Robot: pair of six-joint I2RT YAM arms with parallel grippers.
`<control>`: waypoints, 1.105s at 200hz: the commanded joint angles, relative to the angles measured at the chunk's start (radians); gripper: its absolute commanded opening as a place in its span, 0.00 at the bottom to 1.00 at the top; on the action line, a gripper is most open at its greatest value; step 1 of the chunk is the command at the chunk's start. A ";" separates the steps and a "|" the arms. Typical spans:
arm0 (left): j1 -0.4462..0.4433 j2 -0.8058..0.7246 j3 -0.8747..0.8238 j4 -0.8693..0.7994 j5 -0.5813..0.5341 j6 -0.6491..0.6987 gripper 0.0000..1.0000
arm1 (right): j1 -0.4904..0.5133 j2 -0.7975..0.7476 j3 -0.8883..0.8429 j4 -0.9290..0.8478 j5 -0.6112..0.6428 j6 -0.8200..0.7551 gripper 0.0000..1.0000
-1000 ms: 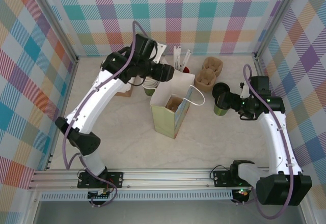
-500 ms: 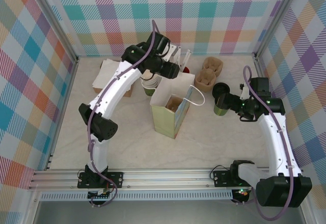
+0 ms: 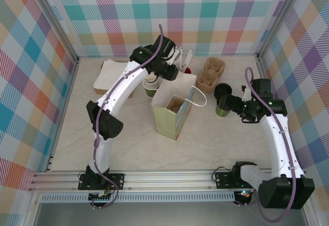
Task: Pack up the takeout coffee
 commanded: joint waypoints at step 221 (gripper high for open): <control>0.007 -0.433 -0.438 0.157 -0.205 -0.891 0.00 | -0.004 -0.028 -0.022 0.018 -0.014 0.005 1.00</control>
